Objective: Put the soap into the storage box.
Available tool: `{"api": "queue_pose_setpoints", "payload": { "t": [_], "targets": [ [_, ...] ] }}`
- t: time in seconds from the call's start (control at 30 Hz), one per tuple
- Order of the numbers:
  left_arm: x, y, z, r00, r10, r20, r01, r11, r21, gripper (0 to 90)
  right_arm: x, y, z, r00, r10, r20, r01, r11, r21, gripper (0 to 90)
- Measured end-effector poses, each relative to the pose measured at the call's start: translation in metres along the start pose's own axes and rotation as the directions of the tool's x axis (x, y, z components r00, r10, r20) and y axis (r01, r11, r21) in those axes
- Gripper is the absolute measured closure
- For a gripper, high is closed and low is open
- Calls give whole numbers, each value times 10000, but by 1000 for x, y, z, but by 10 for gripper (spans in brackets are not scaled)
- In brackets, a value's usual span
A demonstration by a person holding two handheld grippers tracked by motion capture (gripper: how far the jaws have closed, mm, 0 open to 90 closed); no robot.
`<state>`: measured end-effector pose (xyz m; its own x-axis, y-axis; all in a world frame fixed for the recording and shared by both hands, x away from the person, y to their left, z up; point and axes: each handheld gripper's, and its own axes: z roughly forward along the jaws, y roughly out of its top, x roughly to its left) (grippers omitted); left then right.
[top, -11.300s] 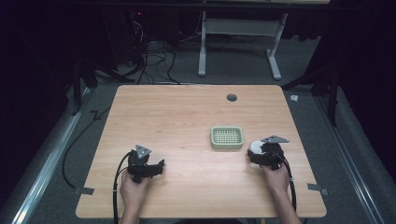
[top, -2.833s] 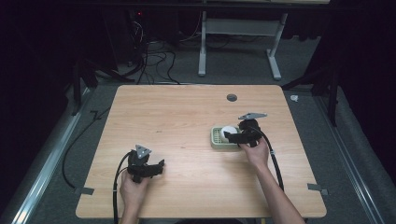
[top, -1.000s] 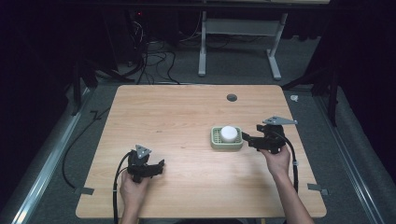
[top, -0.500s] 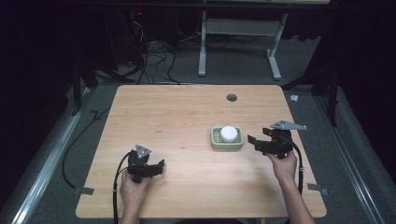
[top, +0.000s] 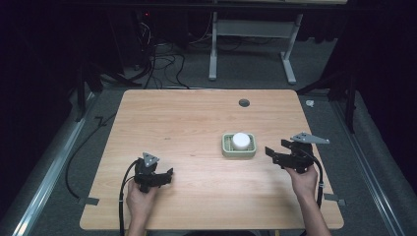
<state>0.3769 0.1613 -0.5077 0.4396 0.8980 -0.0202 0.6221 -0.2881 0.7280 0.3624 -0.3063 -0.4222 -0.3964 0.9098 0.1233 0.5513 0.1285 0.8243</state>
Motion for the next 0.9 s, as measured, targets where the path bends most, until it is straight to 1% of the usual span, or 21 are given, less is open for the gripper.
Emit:
{"api": "queue_pose_setpoints", "payload": {
  "t": [0.17, 0.23, 0.27, 0.3, 0.43, 0.5, 0.77, 0.9],
  "targets": [
    [0, 0, 0, 10000, 3, 1, -3, 10000, 0, 162, 0, -6, -3, 9999, 130, 11, -130, 9999, 12, 251],
    [0, 0, 0, 10000, 4, 0, -4, 10000, 3, 162, -1, -8, -4, 10000, 79, 19, -79, 10000, 35, 251],
    [0, 0, 0, 10000, 3, -1, -3, 10000, 3, 162, -1, -9, -4, 9999, 159, 24, -159, 9999, 61, 251],
    [0, 0, 0, 10000, 3, 0, -3, 10000, 2, 162, -1, -10, -5, 9999, 125, 7, -125, 9999, 16, 251],
    [0, 0, 0, 10000, 1, 1, -1, 10000, 2, 162, -2, -14, -7, 9996, 276, 7, -276, 9996, -20, 251],
    [0, 0, 0, 10000, 5, 1, -5, 10000, 3, 162, -2, -16, -8, 9996, 277, -8, -277, 9996, 1, 251],
    [0, 0, 0, 10000, 2, 0, -2, 10000, 2, 162, -2, -24, -8, 9992, 399, -47, -399, 9992, 78, 251],
    [0, 0, 0, 10000, 4, 1, -4, 10000, 2, 162, -2, -28, -7, 9989, 438, -142, -436, 9990, 97, 251]
  ]
}}
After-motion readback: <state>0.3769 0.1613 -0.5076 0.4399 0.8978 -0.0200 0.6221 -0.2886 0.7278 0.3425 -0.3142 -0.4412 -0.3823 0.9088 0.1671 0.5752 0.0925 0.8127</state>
